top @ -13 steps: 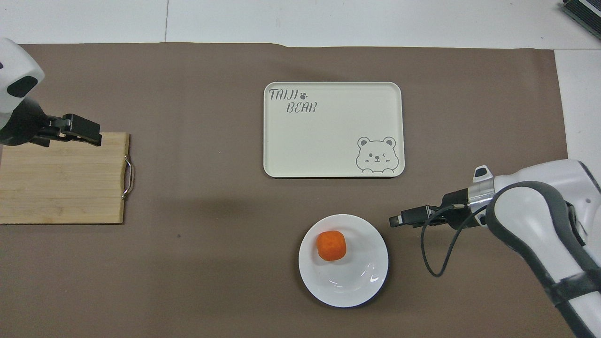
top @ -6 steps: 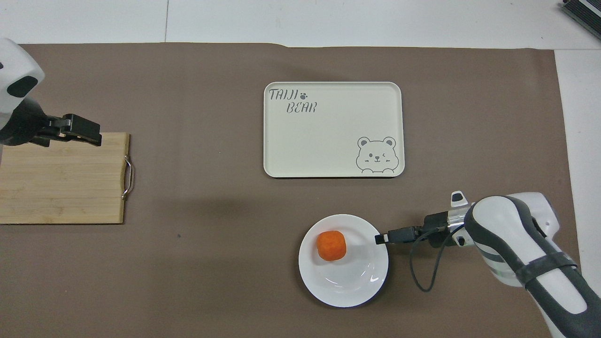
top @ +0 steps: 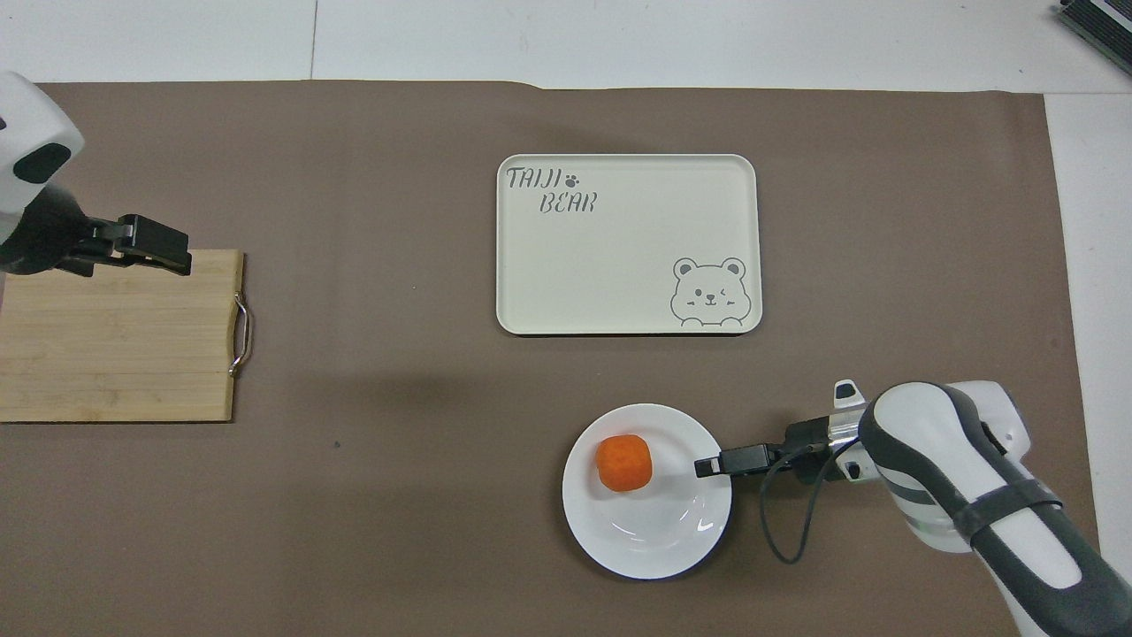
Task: Place orange and plate with both arms
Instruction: 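Grip the plate rim with the right gripper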
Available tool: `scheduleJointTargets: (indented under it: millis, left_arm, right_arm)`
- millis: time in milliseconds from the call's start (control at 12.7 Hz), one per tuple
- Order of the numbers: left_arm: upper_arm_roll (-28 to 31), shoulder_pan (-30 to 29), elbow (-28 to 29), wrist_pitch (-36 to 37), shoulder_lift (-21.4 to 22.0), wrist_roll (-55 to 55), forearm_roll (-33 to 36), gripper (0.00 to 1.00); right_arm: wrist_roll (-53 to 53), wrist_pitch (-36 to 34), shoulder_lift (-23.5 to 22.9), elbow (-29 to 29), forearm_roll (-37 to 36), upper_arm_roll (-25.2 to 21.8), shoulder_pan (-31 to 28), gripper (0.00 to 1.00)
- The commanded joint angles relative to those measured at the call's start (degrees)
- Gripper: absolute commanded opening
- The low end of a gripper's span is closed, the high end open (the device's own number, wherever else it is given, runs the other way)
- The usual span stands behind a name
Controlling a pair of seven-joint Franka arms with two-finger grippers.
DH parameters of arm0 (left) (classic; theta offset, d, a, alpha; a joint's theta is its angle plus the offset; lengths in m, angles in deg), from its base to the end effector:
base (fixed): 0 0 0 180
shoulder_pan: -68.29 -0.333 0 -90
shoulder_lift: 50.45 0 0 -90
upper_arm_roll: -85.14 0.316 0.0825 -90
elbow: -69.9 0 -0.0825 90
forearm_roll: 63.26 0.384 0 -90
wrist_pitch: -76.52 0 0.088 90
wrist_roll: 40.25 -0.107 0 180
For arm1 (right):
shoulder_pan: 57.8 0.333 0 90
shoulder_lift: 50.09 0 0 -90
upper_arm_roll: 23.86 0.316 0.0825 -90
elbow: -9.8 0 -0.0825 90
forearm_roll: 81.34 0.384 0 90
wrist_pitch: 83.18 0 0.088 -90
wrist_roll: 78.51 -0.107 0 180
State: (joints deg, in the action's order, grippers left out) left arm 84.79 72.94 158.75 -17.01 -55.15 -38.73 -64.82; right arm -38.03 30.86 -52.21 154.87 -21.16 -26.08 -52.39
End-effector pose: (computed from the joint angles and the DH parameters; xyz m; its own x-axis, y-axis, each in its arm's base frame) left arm 0.5820 -0.0535 0.5928 0.9983 -0.0590 -0.0011 -0.0590 -0.9979 0.0277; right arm 0.4092 0.0765 0.2468 0.9748 0.1081 -0.1952 -0.0888 -0.6147 -0.7837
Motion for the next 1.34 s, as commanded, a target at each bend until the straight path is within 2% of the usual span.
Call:
scheduleJointTargets:
  millis: [0,79,236,315,394,551,788,1260]
  left_arm:
    - [-0.3,-0.3,0.3,0.7,0.7,-0.3,0.8,1.00]
    - [-0.3,-0.3,0.3,0.7,0.7,-0.3,0.8,1.00]
    - [-0.3,-0.3,0.3,0.7,0.7,-0.3,0.8,1.00]
    - [-0.3,-0.3,0.2,0.7,0.8,-0.3,0.8,1.00]
    - [-0.3,-0.3,0.3,0.7,0.7,-0.3,0.8,1.00]
    - [-0.3,-0.3,0.2,0.7,0.8,-0.3,0.8,1.00]
    - [-0.3,-0.3,0.3,0.7,0.8,-0.3,0.8,1.00]
    - [-0.3,-0.3,0.3,0.7,0.7,-0.3,0.8,1.00]
  right_arm:
    - [1.4,1.5,1.9,2.0,3.2,0.1,1.4,1.00]
    - [1.3,1.5,1.9,2.0,3.5,0.0,1.4,1.00]
    - [0.0,1.4,1.9,2.0,3.5,0.0,1.4,0.43]
    - [-1.2,1.4,1.9,2.0,3.5,0.0,1.4,0.19]
    - [-1.3,1.4,1.9,2.0,3.5,0.0,1.4,0.06]
    - [-1.3,1.2,1.9,1.9,3.5,0.0,1.4,0.00]
    - [-0.3,1.1,1.6,1.7,3.5,0.0,1.2,0.00]
    - [15.3,0.8,1.3,0.9,8.9,0.0,-0.1,0.00]
